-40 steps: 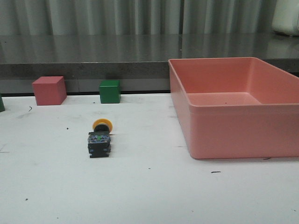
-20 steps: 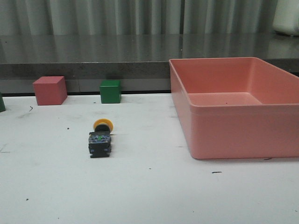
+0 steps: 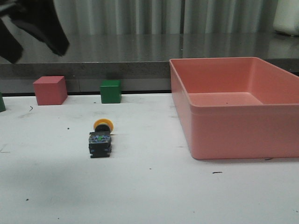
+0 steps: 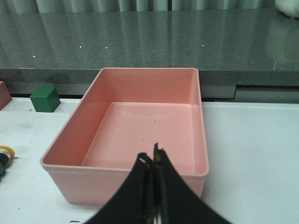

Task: Place and stand button with both arms
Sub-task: 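Lower the left gripper over the lying button and grasp it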

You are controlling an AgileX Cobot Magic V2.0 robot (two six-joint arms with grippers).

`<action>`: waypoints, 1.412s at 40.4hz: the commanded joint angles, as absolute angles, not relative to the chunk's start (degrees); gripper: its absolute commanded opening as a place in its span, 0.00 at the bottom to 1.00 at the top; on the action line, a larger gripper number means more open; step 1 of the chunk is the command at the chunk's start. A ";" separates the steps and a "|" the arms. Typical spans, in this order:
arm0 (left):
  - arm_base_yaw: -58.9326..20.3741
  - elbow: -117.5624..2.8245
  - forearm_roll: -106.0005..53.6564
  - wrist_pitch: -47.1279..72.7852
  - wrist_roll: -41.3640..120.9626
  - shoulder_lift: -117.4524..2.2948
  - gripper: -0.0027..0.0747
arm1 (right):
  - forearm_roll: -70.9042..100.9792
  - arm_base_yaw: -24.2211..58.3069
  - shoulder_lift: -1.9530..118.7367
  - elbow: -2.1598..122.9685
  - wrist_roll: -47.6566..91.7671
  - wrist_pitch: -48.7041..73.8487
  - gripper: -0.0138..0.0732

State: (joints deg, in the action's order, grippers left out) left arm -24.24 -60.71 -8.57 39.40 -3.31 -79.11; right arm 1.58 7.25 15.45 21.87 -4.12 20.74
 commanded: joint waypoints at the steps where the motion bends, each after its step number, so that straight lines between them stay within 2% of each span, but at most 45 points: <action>1: -25.14 -68.05 -10.11 43.23 -4.02 -84.55 0.74 | 0.80 6.97 15.90 23.41 -3.70 15.90 0.09; 22: -25.14 -94.90 -11.10 64.44 -10.02 -116.26 0.74 | 0.80 6.97 15.90 23.41 -3.70 15.90 0.09; 34: -25.14 -106.10 -11.10 71.93 -10.39 -125.54 0.74 | 0.80 6.97 15.90 23.41 -3.70 15.90 0.09; 44: -25.14 -108.78 -10.72 72.38 -11.81 -127.63 0.73 | 0.80 6.97 15.90 23.41 -3.70 15.90 0.09; 48: -25.14 -108.78 -10.72 72.38 -11.81 -127.63 0.63 | 0.80 6.97 15.90 23.41 -3.70 15.90 0.09; 53: -25.14 -108.78 -10.72 72.38 -11.81 -127.63 0.38 | 0.80 6.97 15.90 23.41 -3.70 15.90 0.09; 57: -25.14 -108.78 -10.72 72.38 -11.81 -127.63 0.26 | 0.80 6.97 15.90 23.41 -3.70 15.90 0.09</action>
State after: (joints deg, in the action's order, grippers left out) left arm -24.74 -107.12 -9.92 69.69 -11.01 -130.98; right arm 1.58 7.25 15.45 21.87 -4.12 20.67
